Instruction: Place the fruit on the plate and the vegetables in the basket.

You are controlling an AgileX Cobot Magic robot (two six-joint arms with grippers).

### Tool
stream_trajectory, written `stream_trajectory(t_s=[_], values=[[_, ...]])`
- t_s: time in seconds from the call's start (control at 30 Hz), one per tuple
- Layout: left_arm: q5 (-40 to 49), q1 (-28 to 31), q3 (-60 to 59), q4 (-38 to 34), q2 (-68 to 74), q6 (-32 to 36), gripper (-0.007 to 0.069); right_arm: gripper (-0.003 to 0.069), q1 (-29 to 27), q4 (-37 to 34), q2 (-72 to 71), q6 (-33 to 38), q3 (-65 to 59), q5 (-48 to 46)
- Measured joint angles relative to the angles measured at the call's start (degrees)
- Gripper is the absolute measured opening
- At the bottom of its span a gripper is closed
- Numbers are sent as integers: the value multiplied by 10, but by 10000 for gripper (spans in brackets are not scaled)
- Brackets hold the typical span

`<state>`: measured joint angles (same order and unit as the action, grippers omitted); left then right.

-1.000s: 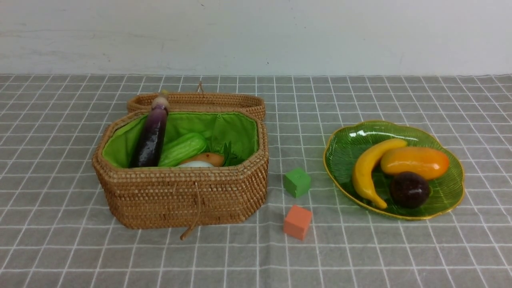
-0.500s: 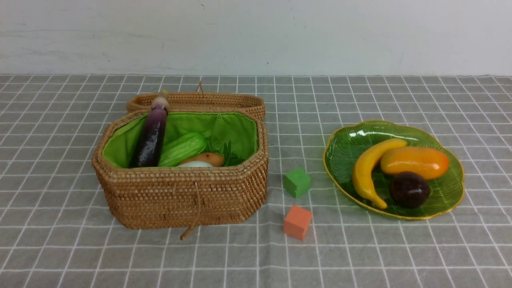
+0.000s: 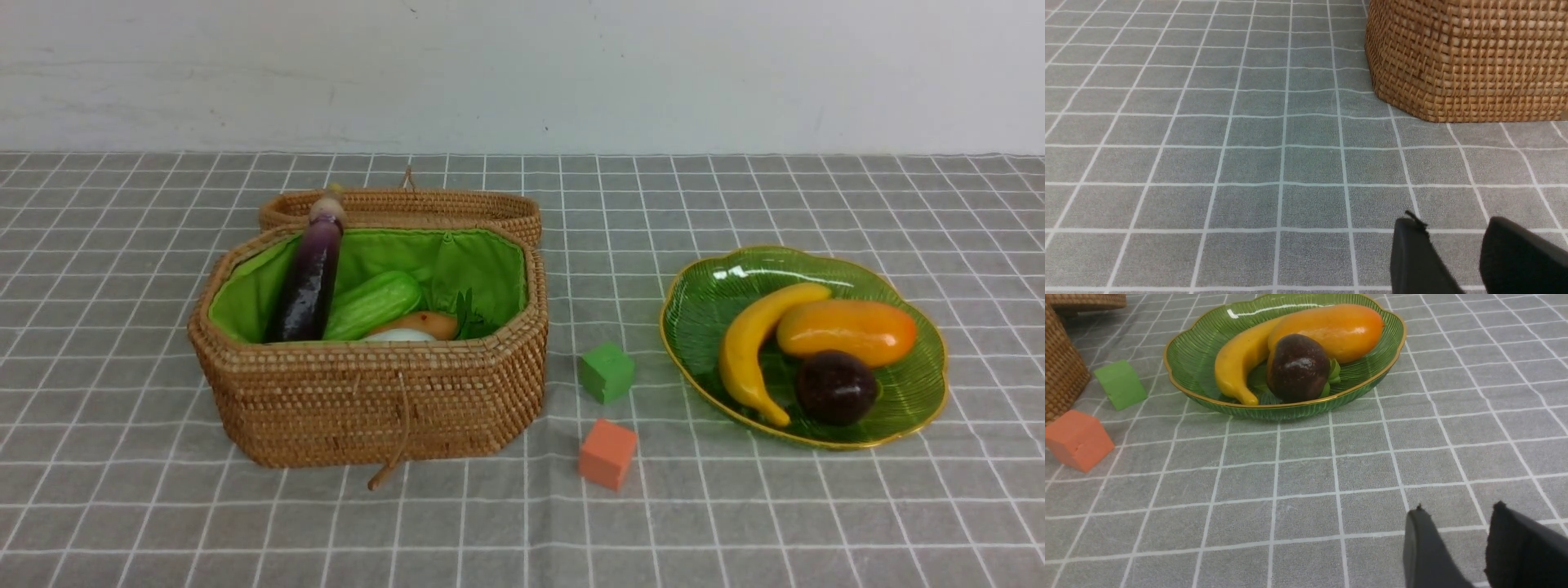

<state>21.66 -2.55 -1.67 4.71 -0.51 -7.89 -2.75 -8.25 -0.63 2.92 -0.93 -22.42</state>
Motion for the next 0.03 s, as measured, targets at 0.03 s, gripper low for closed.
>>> stream_trajectory(t_s=[0.03], values=[[0,0,0,0,0,0,239,238,0,0,0,0,0,0]])
